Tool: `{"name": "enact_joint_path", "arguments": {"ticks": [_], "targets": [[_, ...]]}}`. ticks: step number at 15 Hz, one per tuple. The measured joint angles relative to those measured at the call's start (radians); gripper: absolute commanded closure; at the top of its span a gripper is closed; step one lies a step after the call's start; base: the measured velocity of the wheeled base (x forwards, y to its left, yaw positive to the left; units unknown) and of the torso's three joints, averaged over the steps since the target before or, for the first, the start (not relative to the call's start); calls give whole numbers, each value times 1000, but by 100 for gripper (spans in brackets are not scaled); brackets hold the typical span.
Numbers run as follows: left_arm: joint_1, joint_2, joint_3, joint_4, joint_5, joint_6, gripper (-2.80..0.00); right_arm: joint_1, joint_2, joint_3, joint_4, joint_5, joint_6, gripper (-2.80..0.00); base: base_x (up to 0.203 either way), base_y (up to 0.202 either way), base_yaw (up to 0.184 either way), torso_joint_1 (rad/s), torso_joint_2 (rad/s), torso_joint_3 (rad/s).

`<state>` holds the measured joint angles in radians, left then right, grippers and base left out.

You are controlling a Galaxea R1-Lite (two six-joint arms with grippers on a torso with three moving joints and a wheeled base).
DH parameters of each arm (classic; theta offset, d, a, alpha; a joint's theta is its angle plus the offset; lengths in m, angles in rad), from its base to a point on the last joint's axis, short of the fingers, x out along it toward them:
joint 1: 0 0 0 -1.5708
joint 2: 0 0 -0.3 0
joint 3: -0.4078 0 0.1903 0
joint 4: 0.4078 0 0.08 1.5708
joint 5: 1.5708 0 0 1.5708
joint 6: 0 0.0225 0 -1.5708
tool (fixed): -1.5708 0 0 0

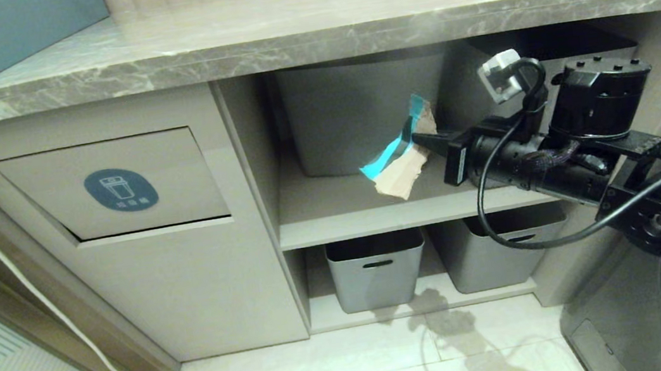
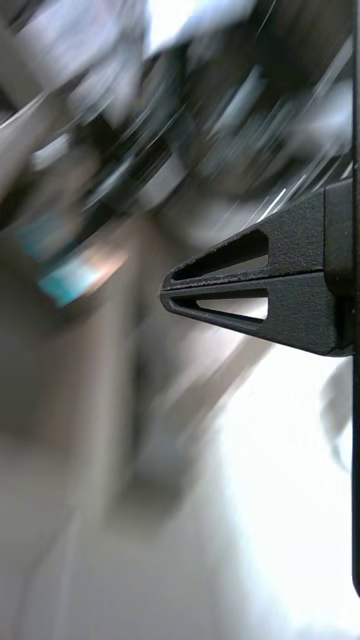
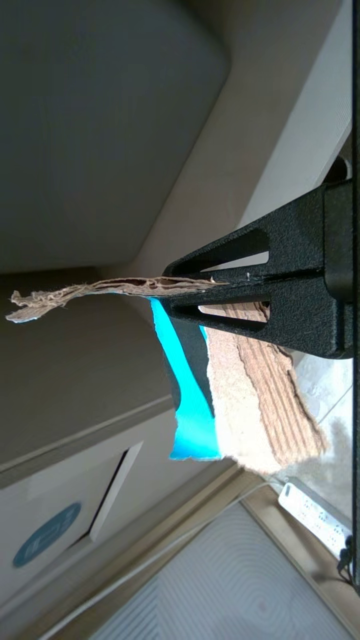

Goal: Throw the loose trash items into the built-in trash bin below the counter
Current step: Pick up the garbage, then hand it to the other hand

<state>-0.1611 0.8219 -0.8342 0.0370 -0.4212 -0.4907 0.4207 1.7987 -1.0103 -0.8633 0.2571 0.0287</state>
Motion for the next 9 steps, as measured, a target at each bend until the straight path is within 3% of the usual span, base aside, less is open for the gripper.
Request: {"name": "enact_joint_path", "arguments": {"ticks": [3,9], "targets": [[-234,238,-8,-82,-115,-147,0,7,0,-26,48,-27,0,0,0,0,0,0,0,0],[-411,623,-38,-466,-143,-358,0,38,-9,-64,88,-91,-1,0,0,0,0,0,0,0]]}}
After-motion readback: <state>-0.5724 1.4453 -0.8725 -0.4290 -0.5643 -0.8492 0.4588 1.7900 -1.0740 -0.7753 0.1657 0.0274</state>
